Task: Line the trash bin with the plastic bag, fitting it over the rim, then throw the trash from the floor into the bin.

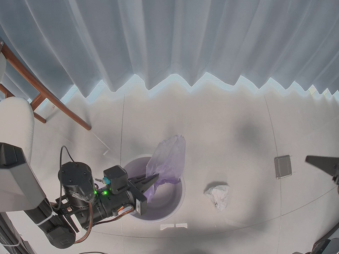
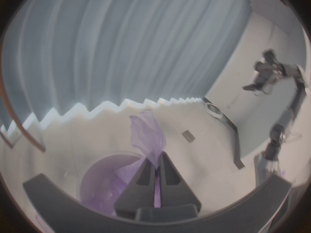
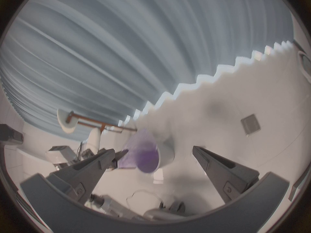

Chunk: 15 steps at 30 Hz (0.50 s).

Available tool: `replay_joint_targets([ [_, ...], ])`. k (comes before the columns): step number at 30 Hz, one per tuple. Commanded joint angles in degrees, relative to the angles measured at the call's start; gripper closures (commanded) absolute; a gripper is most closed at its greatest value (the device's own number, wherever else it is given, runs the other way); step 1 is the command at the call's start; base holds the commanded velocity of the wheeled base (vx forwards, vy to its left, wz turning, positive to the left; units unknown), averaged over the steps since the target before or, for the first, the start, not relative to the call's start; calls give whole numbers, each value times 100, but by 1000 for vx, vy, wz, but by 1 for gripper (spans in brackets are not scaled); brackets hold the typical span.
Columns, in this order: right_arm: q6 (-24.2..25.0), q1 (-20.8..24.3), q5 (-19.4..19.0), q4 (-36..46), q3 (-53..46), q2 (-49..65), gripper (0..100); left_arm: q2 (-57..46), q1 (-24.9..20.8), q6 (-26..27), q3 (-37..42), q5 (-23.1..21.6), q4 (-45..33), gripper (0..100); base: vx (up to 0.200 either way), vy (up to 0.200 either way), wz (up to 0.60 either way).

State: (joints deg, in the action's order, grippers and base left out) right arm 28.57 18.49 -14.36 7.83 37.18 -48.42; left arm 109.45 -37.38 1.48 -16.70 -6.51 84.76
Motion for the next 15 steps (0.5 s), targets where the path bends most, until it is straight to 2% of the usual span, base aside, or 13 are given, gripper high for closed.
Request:
replay_joint_targets([
  [1, 175, 1367, 206, 290, 202, -1723, 0, -11, 231, 863, 747, -1221, 383, 100, 0, 0, 0],
  [2, 157, 1438, 258, 290, 211, -1820, 0, -2, 231, 898, 765, -1344, 383, 100, 0, 0, 0],
  [3, 148, 1684, 460, 272, 255, -2084, 0, -2, 240, 995, 809, -1748, 383, 100, 0, 0, 0],
  [4, 140, 1842, 592, 246, 272, -2216, 0, -2, 266, 1092, 844, -1968, 374, 100, 0, 0, 0],
  [5, 140, 1895, 627, 246, 290, -2251, 0, -2, 275, 1127, 853, -2021, 374, 100, 0, 0, 0],
  [6, 131, 2158, 821, 263, 422, -2418, 0, -2, 301, 1276, 905, -2188, 366, 100, 0, 0, 0],
  [10, 122, 2668, 1128, 228, 650, -2787, 0, 6, 301, 1443, 1011, -2170, 366, 100, 0, 0, 0],
  [13, 25, 2783, 1243, 105, 773, -3156, 0, 68, 284, 1549, 985, -2153, 374, 100, 0, 0, 0],
  [15, -89, 2826, 1383, -88, 870, -3534, 0, 121, 327, 1558, 958, -1986, 374, 100, 0, 0, 0],
])
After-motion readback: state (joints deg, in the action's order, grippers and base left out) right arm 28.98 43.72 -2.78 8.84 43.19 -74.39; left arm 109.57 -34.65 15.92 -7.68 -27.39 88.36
